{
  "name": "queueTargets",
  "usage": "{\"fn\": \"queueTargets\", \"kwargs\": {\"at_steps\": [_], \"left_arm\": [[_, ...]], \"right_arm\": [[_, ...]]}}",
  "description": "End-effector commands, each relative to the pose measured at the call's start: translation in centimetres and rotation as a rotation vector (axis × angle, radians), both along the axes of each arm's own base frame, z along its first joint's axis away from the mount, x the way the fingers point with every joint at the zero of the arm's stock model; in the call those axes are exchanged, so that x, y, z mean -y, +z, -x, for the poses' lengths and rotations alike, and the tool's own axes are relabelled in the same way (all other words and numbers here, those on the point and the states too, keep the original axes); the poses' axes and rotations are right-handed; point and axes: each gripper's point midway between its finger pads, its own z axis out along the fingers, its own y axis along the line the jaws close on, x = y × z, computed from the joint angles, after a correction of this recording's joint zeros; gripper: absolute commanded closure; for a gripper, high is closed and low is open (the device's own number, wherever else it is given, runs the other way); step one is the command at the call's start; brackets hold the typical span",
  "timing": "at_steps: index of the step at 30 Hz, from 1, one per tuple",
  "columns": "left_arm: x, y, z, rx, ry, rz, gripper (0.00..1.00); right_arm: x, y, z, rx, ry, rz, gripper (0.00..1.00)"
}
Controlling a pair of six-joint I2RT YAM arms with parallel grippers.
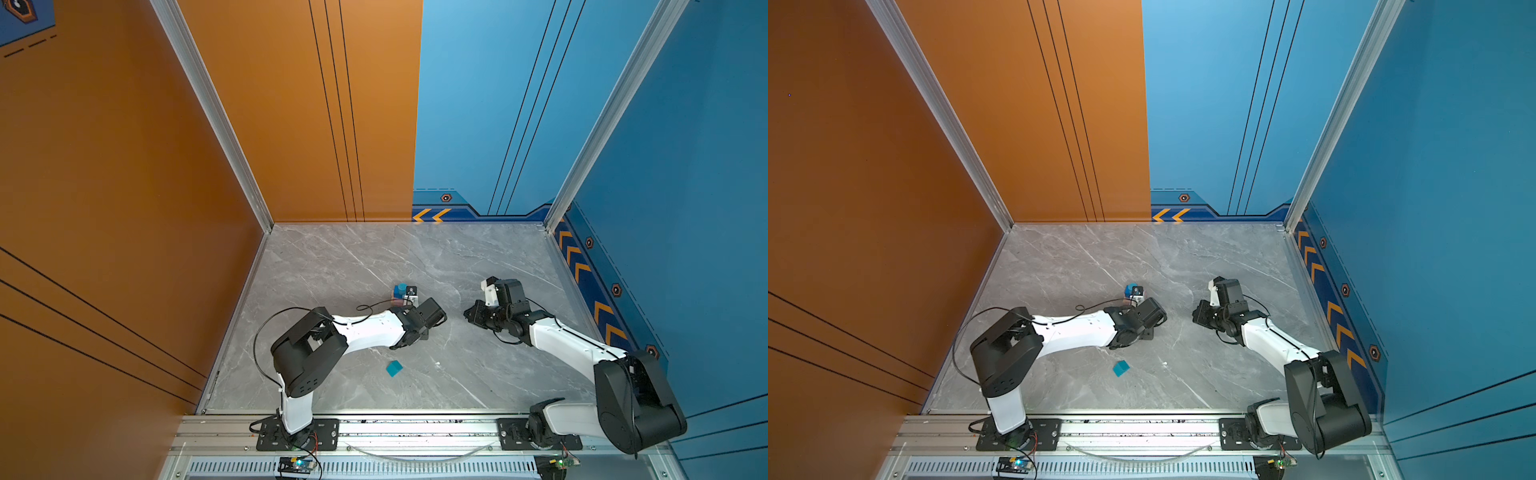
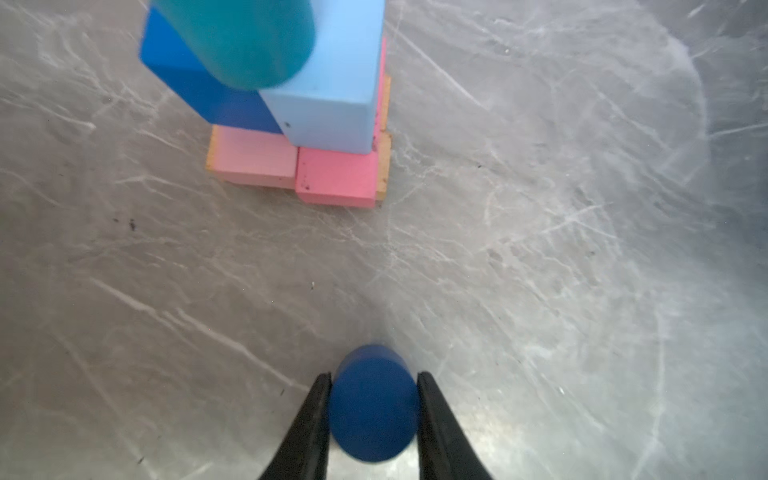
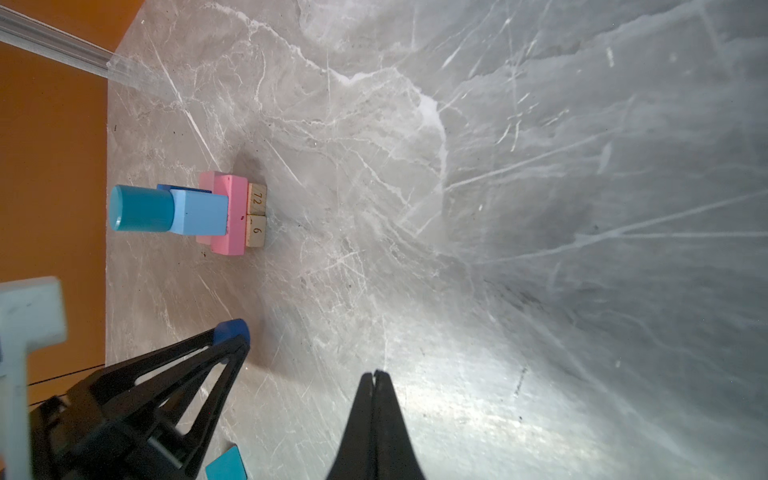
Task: Build the wood block tower
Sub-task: 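Lift the dark blue cylinder with the left gripper over the teal cylinder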
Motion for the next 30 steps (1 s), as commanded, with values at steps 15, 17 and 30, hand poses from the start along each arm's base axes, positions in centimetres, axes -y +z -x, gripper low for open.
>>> {"fn": "queueTargets", "kwargs": {"at_steps": [15,17,30], "left_arm": [[-2.4,10.2,-0.4,0.109,-0.175,-0.059,0.68],[-2.9,10.9,-1.1,0.112,-0.176,-0.071,0.68],[-4.4,12.2,-5.5,0.073,-0.190,-0.007,0.68]], "right_arm": [[-1.5,0.2,0.4,-0.010,0.038,-0.021,1.00],[-1.6,0.1,0.3,-0.014,0.038,-0.021,1.00],[-1.6,-0.6,-0.1,-0.037,0.041,-0.004,1.00]]}}
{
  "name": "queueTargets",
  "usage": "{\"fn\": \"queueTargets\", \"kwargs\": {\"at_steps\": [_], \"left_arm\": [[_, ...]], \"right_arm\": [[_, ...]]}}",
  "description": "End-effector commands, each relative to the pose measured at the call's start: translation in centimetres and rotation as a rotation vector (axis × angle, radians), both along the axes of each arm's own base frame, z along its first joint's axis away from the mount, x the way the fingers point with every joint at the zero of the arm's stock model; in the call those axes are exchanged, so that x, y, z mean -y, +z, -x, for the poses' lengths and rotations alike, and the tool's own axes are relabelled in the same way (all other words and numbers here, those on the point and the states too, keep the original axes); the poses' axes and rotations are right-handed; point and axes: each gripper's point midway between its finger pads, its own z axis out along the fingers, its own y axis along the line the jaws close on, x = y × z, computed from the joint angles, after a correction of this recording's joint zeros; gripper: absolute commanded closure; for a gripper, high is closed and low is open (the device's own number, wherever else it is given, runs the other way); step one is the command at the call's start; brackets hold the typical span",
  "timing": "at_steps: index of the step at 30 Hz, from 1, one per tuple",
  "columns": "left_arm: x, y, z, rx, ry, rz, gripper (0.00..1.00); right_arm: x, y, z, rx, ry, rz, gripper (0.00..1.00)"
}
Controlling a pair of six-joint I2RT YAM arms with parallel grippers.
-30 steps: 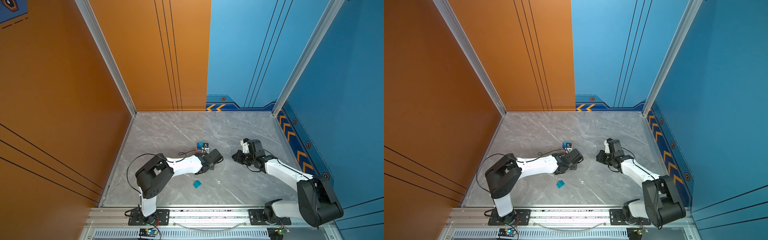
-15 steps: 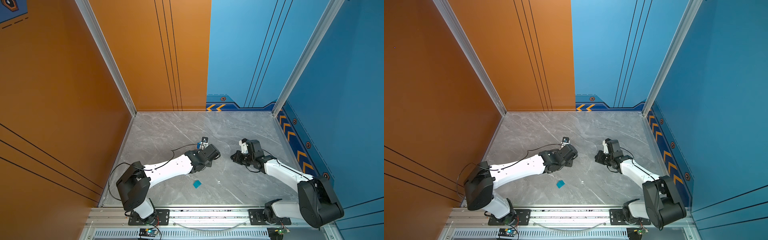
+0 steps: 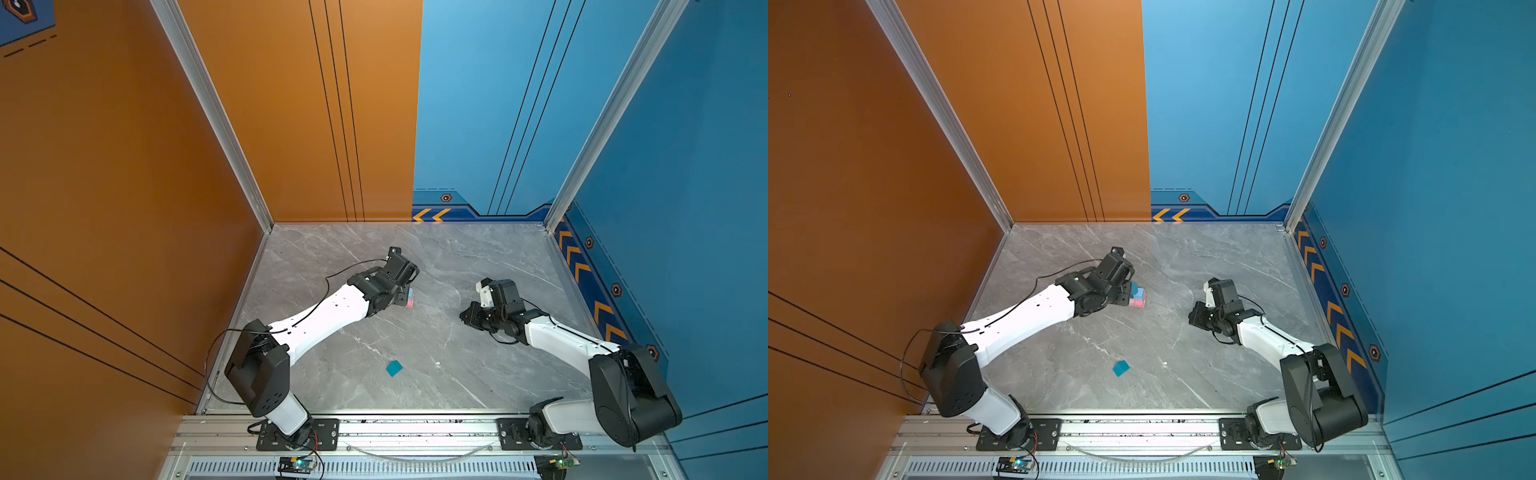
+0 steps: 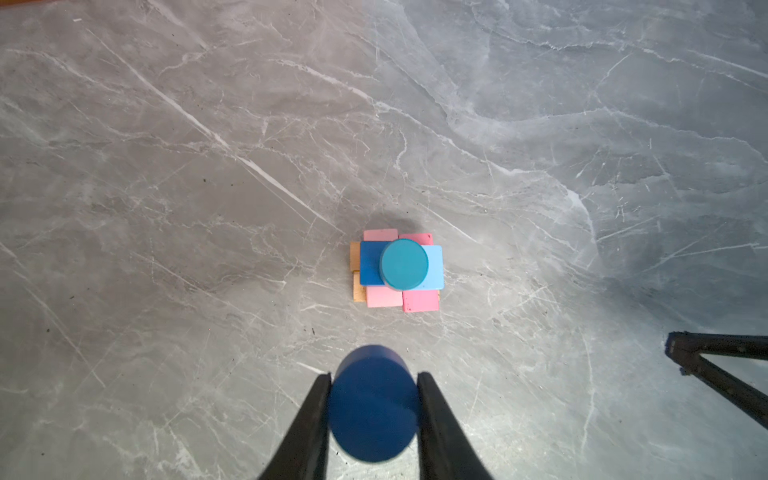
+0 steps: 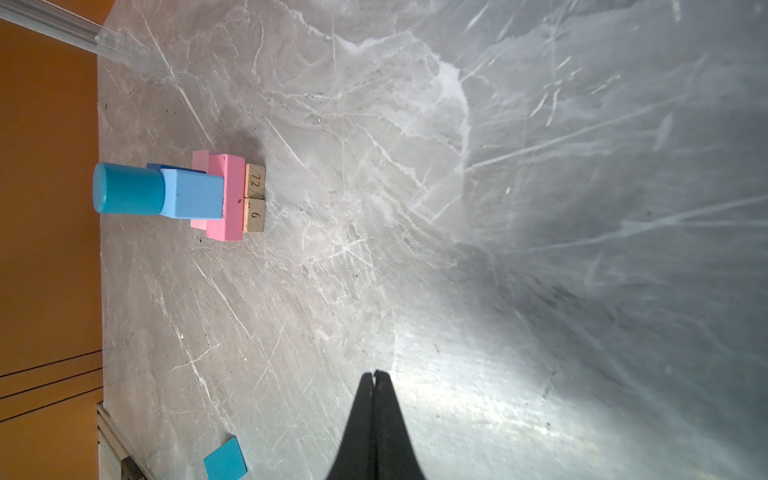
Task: Build the wood block tower
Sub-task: 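Lift the dark blue cylinder with the left gripper over the teal cylinder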
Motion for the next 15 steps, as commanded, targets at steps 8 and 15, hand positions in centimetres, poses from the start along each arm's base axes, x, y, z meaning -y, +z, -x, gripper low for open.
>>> {"fn": "queueTargets", "kwargs": {"at_steps": [8,15], "left_arm": [[2.0,-1.1,-1.6,-0.082,-0.091,0.020,0.67],[2.8,-2.2,-2.9,-0.101,-0.094,0.013,0.67]], "right_arm": [[-0.5,0.0,-0.6,-0.021,0.016,0.000,1.00],[-0.5,-0.3,-0.6,-0.028,0.015,0.003,1.00]]}}
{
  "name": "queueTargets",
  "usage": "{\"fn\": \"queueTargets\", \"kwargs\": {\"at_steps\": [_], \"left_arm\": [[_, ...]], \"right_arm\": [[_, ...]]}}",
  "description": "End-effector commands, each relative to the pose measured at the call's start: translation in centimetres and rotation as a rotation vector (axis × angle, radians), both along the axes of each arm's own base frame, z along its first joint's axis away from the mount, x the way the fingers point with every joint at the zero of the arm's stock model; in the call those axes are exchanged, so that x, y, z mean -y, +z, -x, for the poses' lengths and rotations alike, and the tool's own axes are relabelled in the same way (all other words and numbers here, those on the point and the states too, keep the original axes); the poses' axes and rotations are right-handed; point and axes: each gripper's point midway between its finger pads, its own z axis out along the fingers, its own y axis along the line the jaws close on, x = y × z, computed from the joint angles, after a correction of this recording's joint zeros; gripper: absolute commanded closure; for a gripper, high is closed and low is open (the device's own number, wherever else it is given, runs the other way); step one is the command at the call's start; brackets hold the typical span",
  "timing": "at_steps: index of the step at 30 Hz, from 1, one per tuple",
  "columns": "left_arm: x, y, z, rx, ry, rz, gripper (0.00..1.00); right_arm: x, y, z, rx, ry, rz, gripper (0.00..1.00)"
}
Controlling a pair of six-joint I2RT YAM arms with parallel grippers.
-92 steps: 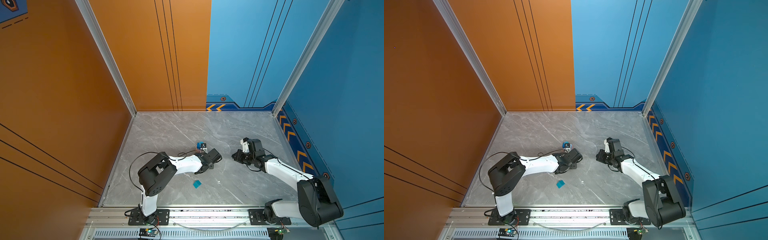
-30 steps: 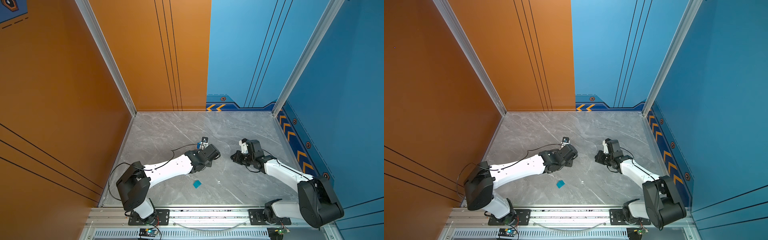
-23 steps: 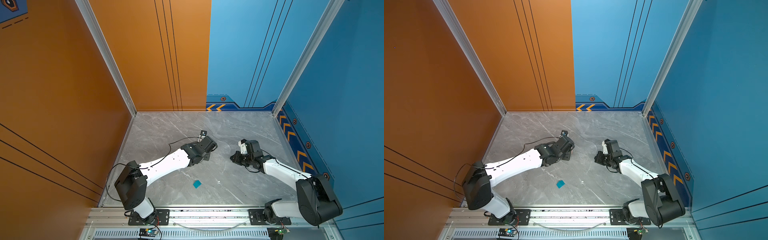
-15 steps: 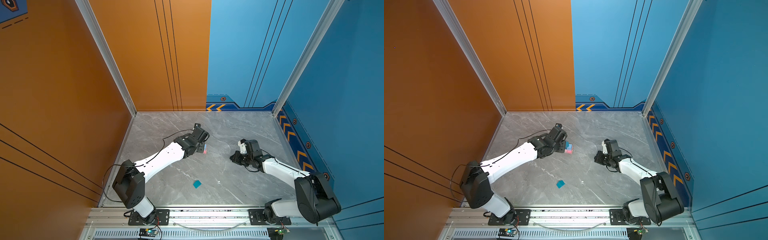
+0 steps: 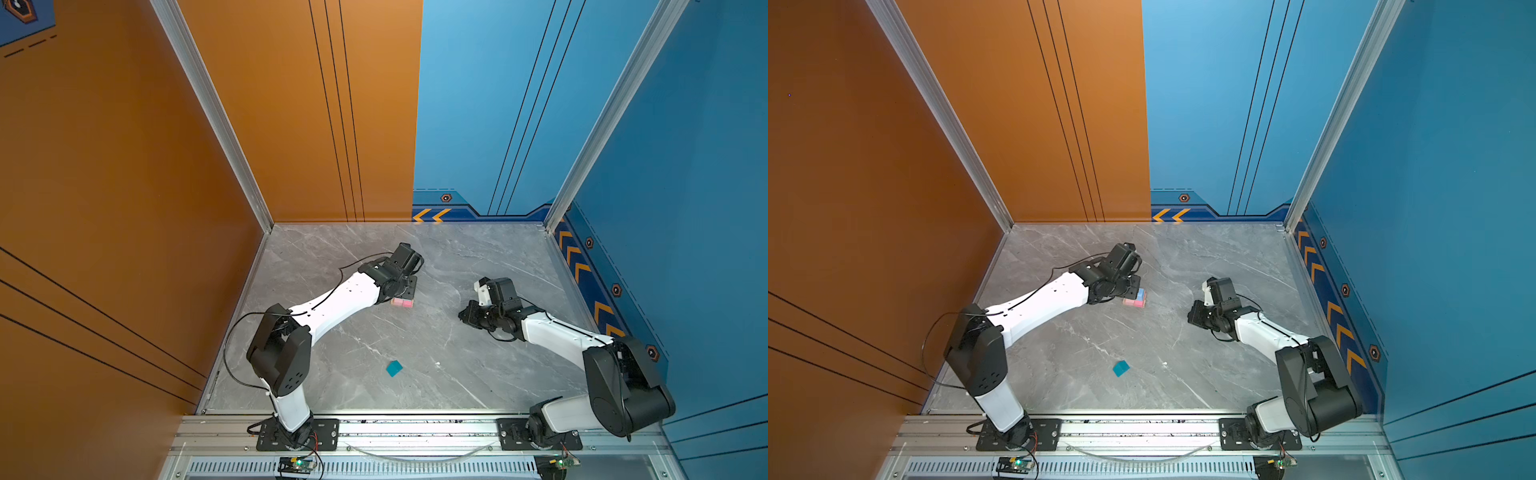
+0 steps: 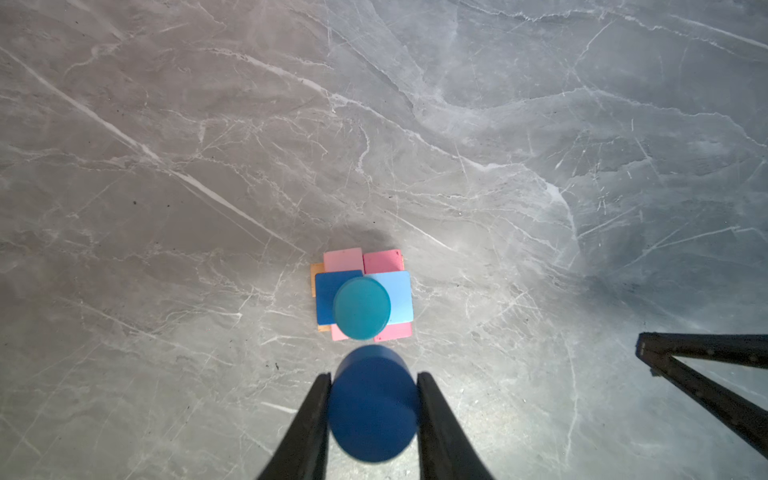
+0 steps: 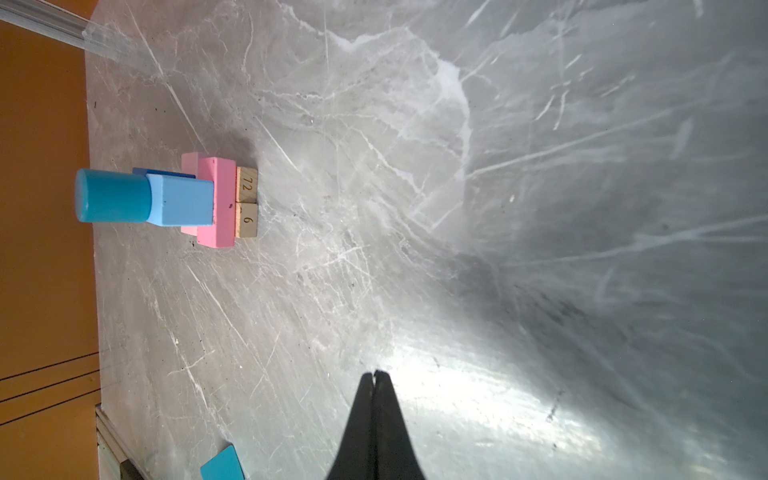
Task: Build the wood block tower
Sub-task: 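Lift the dark blue cylinder with the left gripper over the teal cylinder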
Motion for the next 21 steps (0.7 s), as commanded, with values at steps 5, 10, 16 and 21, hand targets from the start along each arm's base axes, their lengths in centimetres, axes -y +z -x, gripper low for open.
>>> {"fn": "queueTargets", "kwargs": {"at_steps": [5,10,16,21], "left_arm": [[0.9,-0.6,-1.0,-0.026,-0.025,-0.003,0.67],[0.9,-1.6,-1.4,-0.041,-0.019,-0.016,0.67],[0.5,-2.0,-1.7,-0.050,0.003,-0.016,0.67],[0.4,-2.1,-2.0,-0.049,0.010,-0.018,0.67]], "right_arm": [[-0.1,0.0,-0.2,-0.014,0.009,-0.001,1.00],[0.0,-0.1,-0.2,-0.018,0.007,0.000,1.00],[-0.2,-0.4,-0.3,-0.026,0.008,-0.003,1.00],[-0.2,-0.6,-0.4,-0.031,0.009,-0.003,1.00]]}}
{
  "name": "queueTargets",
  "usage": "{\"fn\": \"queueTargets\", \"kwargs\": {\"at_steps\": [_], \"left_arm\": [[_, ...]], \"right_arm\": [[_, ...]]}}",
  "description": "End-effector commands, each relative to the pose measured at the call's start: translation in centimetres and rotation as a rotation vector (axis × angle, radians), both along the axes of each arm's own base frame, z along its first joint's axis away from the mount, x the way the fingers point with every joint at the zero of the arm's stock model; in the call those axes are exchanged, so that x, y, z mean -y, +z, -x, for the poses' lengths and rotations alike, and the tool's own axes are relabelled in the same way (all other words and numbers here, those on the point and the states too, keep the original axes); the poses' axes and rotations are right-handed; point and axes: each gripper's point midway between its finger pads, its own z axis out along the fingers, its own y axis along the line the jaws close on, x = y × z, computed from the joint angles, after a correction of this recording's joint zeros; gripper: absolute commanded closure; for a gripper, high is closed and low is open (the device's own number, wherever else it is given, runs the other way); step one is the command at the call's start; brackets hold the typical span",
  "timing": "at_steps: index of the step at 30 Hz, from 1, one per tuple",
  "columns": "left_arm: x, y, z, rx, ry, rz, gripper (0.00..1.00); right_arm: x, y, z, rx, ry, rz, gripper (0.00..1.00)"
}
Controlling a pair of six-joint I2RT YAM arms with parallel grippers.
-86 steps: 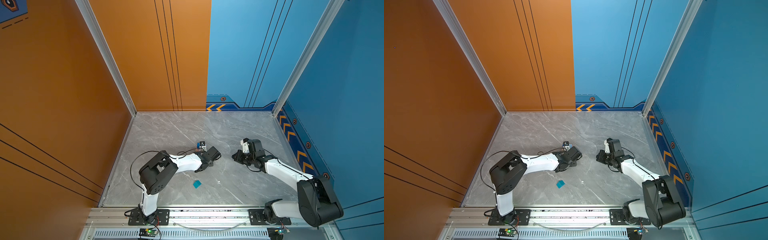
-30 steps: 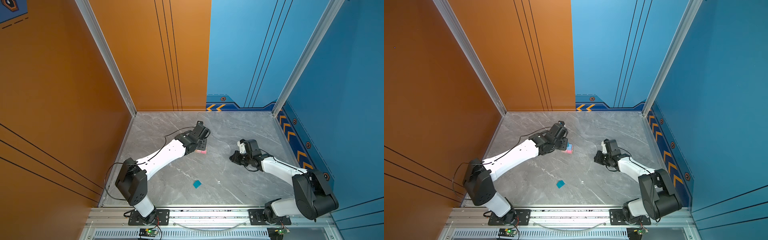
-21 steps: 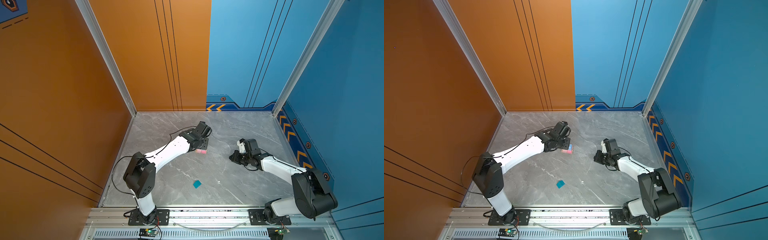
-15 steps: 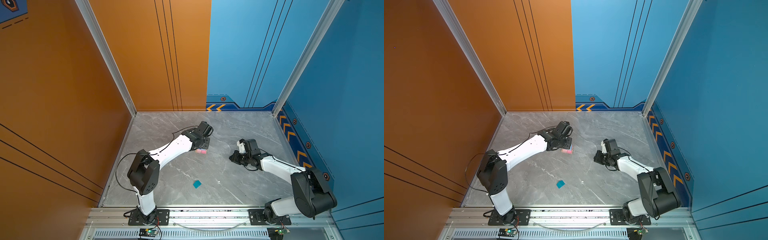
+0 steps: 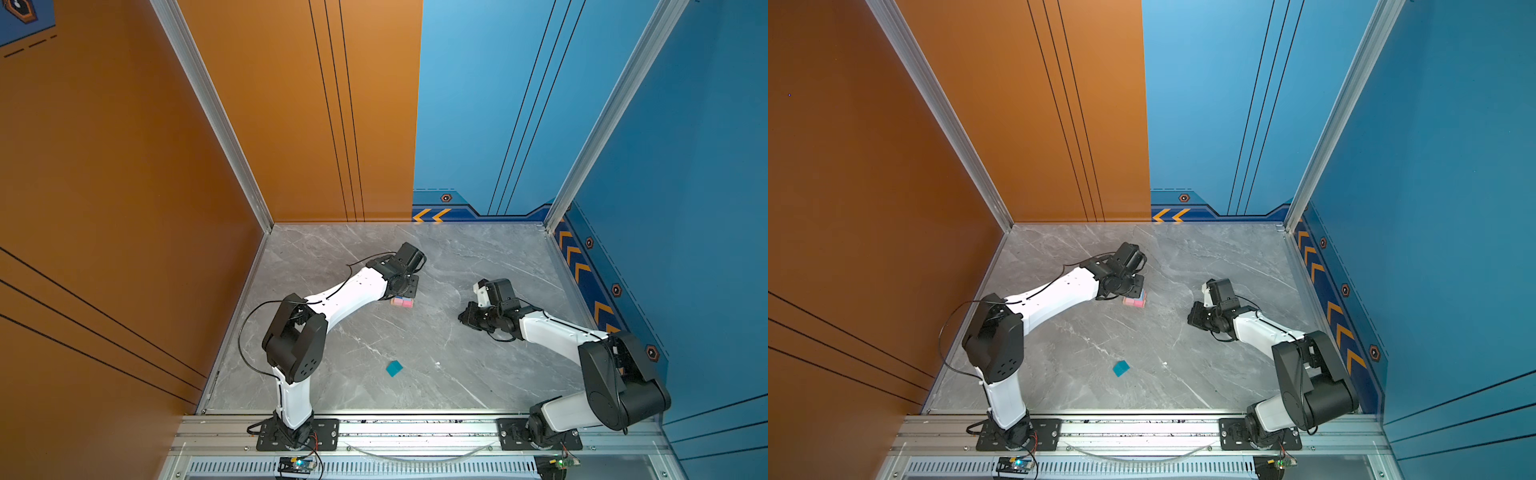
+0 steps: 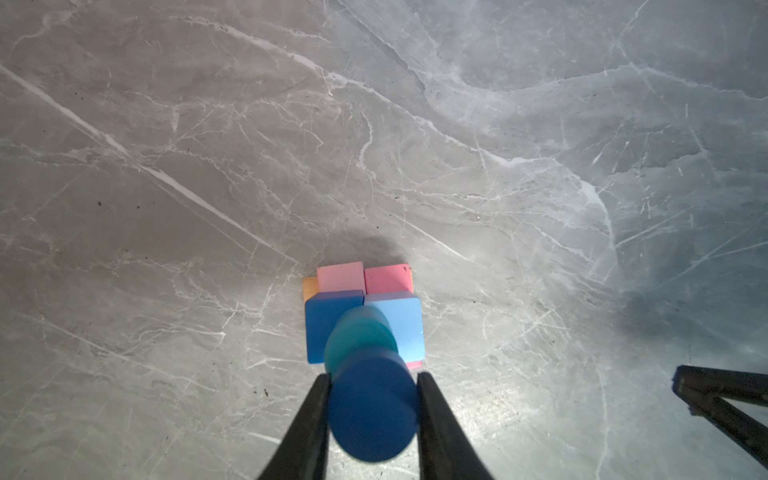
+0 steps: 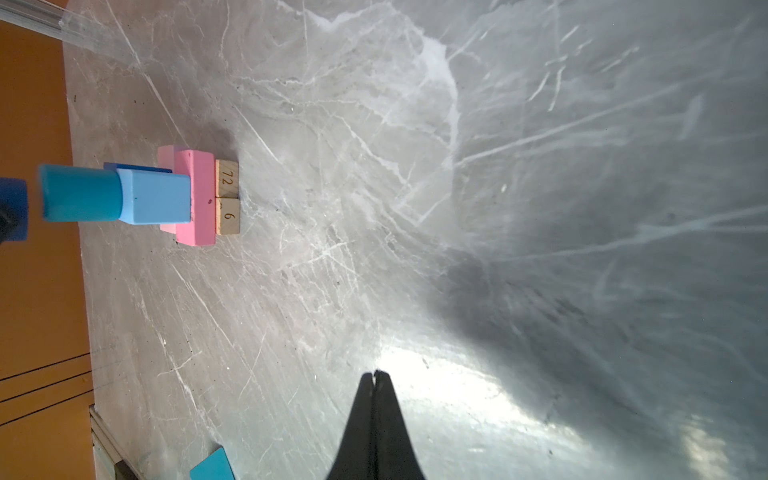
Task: Build the wood block tower
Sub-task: 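Lift the dark blue cylinder with the left gripper over the teal cylinder, then lower the dark blue cylinder onto the teal cylinder and open the left gripper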
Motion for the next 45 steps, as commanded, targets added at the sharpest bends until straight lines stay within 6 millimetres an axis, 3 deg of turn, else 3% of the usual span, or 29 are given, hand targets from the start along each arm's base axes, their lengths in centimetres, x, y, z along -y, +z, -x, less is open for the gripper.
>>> {"fn": "queueTargets", "kwargs": {"at_steps": [1,15,27,45], "left_arm": [[0.03,0.37,-0.65,-0.002,0.007,0.008,0.67],[-0.21,-0.39,-0.91,-0.020,0.021,0.008,0.65],[-0.10,-0.24,-1.00,-0.022,0.022,0.020,0.55],[0.14,0.26,-1.21,-0.017,0.026,0.038,0.53]], "right_arm": [[-0.34,0.59,-0.61,0.003,0.009,-0.013,1.00],[-0.32,0.27,-0.66,-0.004,0.009,-0.012,1.00],[-0.38,0.42,-0.76,-0.002,0.008,-0.015,1.00],[-0.27,0.34,-0.71,-0.003,0.005,-0.013,1.00]]}}
